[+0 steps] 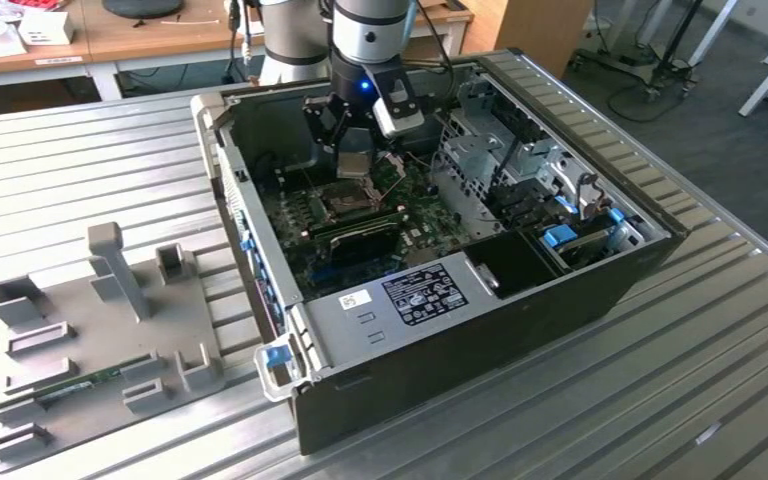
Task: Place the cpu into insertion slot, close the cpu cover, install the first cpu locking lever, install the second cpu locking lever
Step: 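Place the cpu into insertion slot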
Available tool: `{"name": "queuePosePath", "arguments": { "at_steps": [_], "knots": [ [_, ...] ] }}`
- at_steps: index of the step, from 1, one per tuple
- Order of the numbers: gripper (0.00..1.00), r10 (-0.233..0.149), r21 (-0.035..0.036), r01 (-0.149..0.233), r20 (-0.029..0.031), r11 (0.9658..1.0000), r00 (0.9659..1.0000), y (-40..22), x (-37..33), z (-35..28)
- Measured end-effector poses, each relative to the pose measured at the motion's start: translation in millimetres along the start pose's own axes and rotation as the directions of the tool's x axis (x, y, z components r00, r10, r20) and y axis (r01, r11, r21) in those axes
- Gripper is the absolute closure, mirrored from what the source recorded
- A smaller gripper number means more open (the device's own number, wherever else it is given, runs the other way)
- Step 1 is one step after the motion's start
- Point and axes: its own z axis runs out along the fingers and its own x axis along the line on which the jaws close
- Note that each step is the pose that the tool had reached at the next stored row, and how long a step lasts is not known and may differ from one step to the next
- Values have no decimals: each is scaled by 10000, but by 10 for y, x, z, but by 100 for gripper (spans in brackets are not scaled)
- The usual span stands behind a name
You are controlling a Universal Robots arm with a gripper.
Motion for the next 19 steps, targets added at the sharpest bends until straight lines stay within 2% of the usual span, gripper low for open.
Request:
{"name": "queuePosePath", "arguments": {
  "at_steps": [3, 6, 11, 18, 19],
  "knots": [
    [46, 121, -1, -121, 11, 9999, 9999, 0, 0, 1],
    [46, 596, -10, -596, 53, 9982, 9982, -1, 0, 7],
    [46, 1427, -30, -1427, 125, 9898, 9897, -1, 0, 14],
    [46, 1448, -31, -1448, 126, 9895, 9894, -1, 0, 14],
    [46, 1452, -21, -1452, 110, 9894, 9893, -1, 0, 15]
  ]
}}
